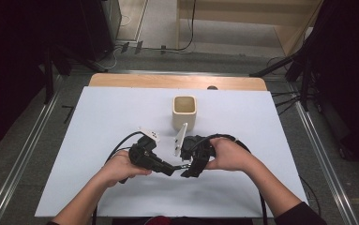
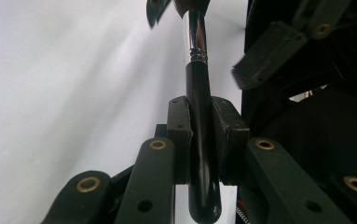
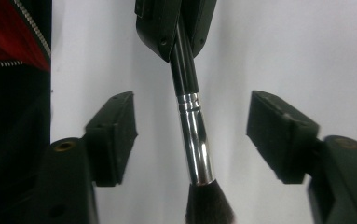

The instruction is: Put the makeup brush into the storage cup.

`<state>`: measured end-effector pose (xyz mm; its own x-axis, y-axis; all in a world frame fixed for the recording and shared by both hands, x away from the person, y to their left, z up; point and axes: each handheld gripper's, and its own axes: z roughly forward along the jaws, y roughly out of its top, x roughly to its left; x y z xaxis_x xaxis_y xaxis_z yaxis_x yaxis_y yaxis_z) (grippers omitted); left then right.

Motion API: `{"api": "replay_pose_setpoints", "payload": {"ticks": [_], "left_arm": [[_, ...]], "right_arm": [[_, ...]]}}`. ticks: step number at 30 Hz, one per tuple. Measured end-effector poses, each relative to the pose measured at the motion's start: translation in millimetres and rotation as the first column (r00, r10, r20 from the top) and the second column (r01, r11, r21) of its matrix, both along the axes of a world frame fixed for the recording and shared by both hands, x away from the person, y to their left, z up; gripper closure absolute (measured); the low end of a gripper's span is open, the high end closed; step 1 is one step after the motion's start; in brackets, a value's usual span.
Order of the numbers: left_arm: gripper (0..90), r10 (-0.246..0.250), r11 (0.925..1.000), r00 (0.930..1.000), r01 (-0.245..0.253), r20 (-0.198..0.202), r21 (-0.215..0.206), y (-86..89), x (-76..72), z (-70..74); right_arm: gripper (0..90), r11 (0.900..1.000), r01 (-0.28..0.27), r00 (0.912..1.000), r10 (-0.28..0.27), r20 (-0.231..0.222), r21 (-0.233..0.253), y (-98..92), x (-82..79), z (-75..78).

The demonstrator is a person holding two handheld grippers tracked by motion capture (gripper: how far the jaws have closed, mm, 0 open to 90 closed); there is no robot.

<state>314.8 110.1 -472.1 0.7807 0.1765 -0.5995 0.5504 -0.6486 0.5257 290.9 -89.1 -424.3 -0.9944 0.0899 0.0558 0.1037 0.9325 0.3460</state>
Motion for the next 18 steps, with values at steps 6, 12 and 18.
{"api": "replay_pose_setpoints", "payload": {"ticks": [6,12,18], "left_arm": [[79.2,0.029,0.9996,0.9996,-0.029,-0.001,-0.006,1.5,0.8,-0.9],[79.2,0.102,0.9948,0.9947,-0.101,0.016,-0.011,6.4,4.0,-1.1],[79.1,0.145,0.9893,0.989,-0.145,0.026,-0.016,9.3,4.6,-0.6]], "right_arm": [[22.6,0.993,0.083,0.9964,-0.081,-0.026,0.083,-12.0,0.3,3.4],[15.6,0.966,0.192,0.9812,-0.187,-0.045,0.171,-25.9,-0.6,6.1],[14.6,0.938,0.273,0.9621,-0.268,-0.049,0.215,-34.9,-0.5,6.6]]}}
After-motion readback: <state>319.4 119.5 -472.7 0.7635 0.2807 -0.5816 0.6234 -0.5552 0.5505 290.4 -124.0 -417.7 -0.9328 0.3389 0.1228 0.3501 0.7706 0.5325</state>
